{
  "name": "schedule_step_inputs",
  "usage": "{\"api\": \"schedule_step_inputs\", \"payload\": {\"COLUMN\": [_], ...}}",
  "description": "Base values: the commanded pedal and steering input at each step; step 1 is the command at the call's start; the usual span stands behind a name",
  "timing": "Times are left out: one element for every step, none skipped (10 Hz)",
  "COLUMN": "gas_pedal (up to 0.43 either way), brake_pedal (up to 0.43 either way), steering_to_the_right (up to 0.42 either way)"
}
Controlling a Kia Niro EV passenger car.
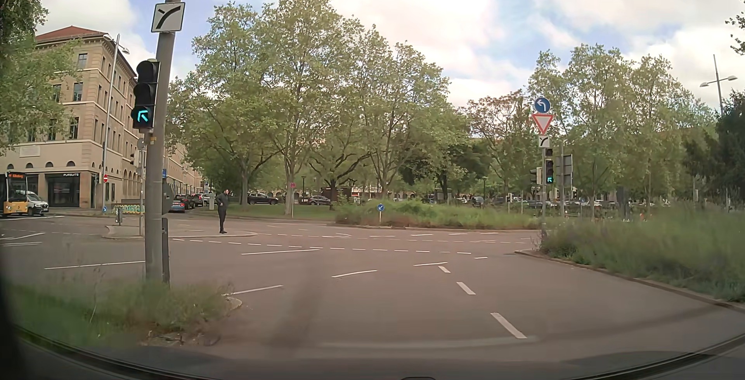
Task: Follow the waypoints while adhering to traffic rules and regulations
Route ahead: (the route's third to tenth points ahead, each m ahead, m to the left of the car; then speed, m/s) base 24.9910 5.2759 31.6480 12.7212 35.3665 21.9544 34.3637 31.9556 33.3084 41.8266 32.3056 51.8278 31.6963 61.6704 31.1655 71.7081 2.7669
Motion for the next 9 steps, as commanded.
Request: {"api": "schedule_step_inputs", "payload": {"gas_pedal": [0.287,0.287,0.287,0.287,0.287,0.287,0.28,0.28,0.28], "brake_pedal": [0.0,0.0,0.0,0.0,0.0,0.0,0.0,0.0,0.0], "steering_to_the_right": [-0.018,-0.014,-0.014,-0.014,-0.014,-0.014,-0.014,-0.015,-0.019]}}
